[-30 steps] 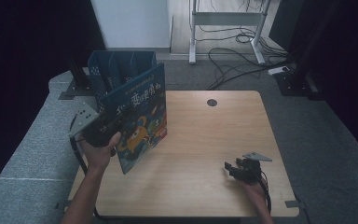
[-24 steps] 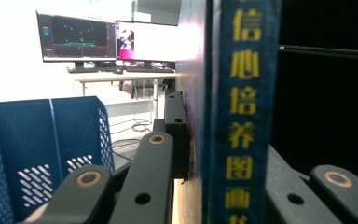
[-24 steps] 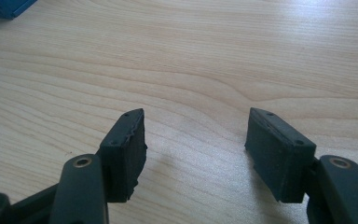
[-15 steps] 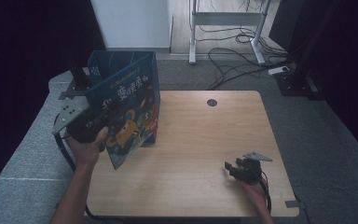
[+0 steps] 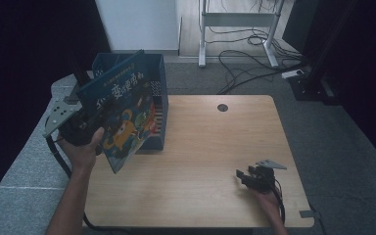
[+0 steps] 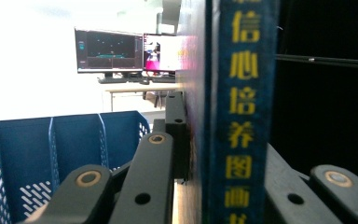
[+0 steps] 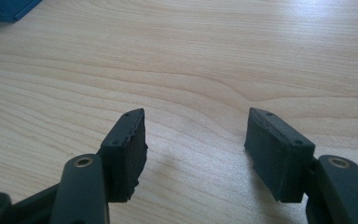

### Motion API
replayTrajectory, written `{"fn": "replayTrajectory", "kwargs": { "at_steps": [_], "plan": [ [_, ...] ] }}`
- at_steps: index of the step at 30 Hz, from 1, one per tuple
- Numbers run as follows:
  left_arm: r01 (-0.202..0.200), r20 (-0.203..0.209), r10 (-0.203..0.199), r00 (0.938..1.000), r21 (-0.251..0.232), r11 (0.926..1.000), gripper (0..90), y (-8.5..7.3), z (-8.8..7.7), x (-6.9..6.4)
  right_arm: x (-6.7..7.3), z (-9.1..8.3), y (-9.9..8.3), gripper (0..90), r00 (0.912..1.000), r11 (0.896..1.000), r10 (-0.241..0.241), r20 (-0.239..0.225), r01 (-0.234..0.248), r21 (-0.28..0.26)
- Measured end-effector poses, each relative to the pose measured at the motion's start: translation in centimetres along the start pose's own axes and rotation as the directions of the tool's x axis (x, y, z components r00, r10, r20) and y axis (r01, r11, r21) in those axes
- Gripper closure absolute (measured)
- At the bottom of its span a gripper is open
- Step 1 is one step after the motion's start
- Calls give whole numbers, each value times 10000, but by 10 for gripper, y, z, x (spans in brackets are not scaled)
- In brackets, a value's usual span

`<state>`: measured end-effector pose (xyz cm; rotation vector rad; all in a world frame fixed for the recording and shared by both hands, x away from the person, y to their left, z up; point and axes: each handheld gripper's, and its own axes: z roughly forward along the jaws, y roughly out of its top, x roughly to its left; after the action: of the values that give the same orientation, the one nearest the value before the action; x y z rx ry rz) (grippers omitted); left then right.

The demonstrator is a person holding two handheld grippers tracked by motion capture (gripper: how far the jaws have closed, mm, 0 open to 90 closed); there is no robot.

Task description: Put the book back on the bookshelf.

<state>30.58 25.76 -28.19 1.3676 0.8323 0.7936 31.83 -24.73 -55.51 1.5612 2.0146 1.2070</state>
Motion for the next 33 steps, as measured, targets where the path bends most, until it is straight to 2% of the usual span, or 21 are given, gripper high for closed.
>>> {"fn": "replayTrajectory", "kwargs": {
  "at_steps": [6,11,17,26,33],
  "plan": [
    [-248,-270,250,9993,90,9997,821,-3,9,0,0,0,0,375,10000,10000,50,-11,-50,-3],
    [-89,-256,95,9996,236,9997,821,-5,15,4,0,0,0,375,10000,10000,64,-20,-64,0],
    [-188,-503,205,9985,348,9992,821,-10,28,8,-1,0,0,374,9998,9999,167,-62,-167,-31],
    [44,-764,-20,9971,314,9995,821,-14,43,16,-2,-1,0,374,9997,9997,233,-83,-234,-49],
    [95,-867,-48,9962,534,9985,821,-18,50,21,-3,-2,0,374,9995,9996,286,-120,-287,-34]
  ]
}}
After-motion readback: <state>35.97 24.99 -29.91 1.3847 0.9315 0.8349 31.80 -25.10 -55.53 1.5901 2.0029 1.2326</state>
